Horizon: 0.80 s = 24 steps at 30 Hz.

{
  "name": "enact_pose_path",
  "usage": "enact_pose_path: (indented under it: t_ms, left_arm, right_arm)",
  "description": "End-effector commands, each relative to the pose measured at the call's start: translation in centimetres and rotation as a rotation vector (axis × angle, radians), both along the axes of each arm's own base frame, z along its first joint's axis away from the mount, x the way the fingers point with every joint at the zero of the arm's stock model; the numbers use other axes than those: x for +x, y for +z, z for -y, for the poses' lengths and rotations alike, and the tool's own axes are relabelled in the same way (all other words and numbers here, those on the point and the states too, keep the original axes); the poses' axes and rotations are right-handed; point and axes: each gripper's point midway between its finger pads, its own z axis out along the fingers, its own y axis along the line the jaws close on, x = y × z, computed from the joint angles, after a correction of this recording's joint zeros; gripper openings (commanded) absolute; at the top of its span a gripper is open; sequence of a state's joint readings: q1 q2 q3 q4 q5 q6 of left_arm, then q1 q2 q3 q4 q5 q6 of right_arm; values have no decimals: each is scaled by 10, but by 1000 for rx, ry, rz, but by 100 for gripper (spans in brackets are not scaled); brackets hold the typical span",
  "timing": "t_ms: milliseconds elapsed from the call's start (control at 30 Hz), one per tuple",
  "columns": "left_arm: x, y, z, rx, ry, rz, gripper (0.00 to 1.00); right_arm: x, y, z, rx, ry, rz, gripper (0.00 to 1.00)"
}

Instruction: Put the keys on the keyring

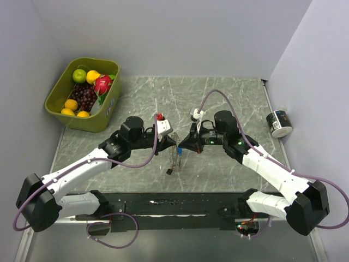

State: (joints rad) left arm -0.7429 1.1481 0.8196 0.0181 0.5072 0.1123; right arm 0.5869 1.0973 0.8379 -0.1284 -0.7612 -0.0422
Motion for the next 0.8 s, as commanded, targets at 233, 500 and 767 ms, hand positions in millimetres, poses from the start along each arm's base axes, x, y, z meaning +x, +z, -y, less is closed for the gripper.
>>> enact_pose_path:
  t_ms: [233, 500, 767]
  left_arm:
    - [0, 33, 15, -63, -36, 80, 1]
    - [0, 31, 13, -50, -15, 90, 1]
    - [-2, 35, 11, -60, -7, 101, 1]
  right_arm:
    - [16, 23, -3, 26, -59, 82, 0]
    - [17, 19, 1, 16, -77, 86, 0]
    - [18, 14, 0, 3, -78, 77, 0]
